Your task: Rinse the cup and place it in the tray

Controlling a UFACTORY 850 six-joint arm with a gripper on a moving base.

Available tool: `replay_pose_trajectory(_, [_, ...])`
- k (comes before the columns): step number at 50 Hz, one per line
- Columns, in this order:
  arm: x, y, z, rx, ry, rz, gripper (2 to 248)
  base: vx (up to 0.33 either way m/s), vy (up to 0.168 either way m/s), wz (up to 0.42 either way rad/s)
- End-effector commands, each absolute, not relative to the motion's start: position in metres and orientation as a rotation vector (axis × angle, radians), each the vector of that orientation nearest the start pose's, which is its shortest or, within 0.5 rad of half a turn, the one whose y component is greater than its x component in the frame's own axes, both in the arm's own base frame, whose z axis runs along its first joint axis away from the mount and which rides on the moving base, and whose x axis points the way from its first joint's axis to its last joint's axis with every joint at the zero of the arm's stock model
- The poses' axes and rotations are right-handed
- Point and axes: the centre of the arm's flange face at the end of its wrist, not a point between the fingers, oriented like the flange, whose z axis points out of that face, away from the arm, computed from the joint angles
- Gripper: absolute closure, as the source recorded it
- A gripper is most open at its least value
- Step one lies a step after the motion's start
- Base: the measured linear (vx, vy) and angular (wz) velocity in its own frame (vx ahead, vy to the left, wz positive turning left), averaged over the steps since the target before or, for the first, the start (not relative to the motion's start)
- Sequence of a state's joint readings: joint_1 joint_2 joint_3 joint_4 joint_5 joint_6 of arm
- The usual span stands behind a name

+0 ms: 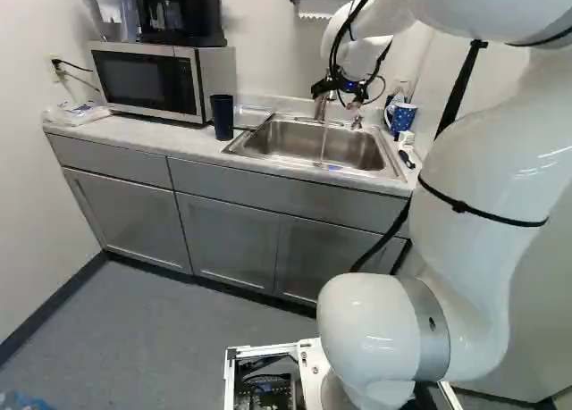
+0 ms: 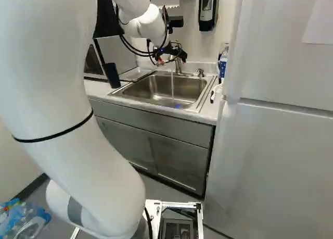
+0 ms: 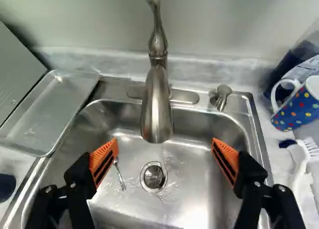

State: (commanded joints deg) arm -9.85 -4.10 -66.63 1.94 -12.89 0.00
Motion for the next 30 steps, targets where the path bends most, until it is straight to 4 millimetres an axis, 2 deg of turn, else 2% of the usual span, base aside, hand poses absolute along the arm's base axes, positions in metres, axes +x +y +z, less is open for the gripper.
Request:
replay_pose_trajectory(15, [0.5, -0.093, 0.625, -2.945, 0.316, -1.181, 3, 0.0, 0.0, 0.0])
replay_pose_trajectory(30, [0.499, -0.093, 0.625, -2.945, 0.316, -1.181, 3, 0.0, 0.0, 0.0])
